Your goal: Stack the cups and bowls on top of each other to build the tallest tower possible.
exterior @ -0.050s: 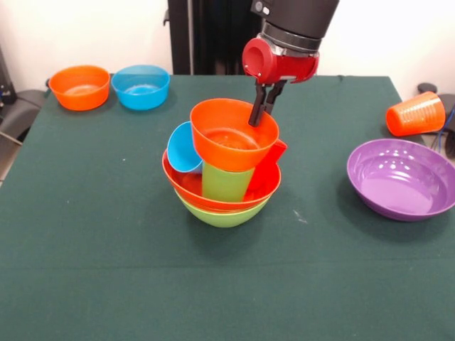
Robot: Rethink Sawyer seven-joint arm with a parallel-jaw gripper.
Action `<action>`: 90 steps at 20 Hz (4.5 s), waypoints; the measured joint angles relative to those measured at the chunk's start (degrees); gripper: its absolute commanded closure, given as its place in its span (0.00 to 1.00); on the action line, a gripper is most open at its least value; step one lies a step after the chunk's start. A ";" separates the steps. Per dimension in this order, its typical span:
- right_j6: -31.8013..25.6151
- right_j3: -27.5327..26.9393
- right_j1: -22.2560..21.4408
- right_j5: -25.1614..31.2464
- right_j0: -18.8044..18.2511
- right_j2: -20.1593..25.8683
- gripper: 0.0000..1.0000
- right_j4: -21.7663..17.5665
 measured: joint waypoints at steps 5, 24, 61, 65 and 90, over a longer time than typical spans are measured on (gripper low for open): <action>0.00 0.00 0.04 0.00 0.00 0.00 0.00 0.22; 0.00 0.01 0.45 0.01 0.00 0.00 0.00 0.65; 0.00 0.01 -10.18 13.67 5.63 -3.29 0.00 9.93; 0.00 -0.31 -12.18 18.15 5.73 -3.31 0.00 10.60; 0.00 -0.21 -16.04 19.58 1.26 -1.60 0.00 15.37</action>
